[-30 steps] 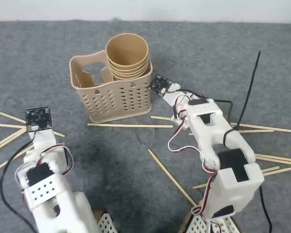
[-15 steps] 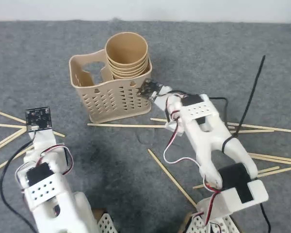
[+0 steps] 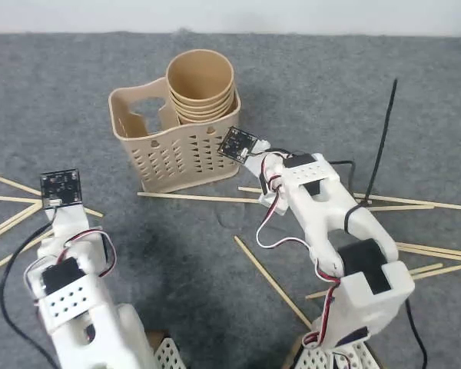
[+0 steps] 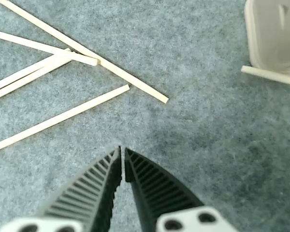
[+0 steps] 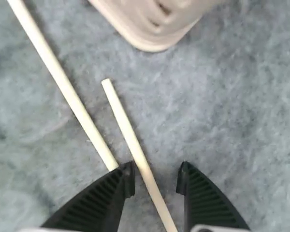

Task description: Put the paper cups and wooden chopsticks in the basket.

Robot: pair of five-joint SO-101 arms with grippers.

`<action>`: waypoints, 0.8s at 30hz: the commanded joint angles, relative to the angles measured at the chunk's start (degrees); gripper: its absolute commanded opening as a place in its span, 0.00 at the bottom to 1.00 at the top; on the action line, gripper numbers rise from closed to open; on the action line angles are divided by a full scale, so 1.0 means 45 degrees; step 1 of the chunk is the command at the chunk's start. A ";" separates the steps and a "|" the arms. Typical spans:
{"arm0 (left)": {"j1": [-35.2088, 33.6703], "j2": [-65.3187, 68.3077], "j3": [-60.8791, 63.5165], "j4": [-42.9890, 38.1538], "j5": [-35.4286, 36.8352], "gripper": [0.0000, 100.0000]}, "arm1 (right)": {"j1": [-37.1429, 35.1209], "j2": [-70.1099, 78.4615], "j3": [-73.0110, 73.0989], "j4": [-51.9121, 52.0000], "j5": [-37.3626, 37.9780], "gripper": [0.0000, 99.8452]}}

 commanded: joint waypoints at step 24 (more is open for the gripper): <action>0.0098 -0.0234 -0.0068 -0.0352 -0.0078 0.01 | 0.1553 -0.7980 -0.0391 0.3624 -0.1114 0.01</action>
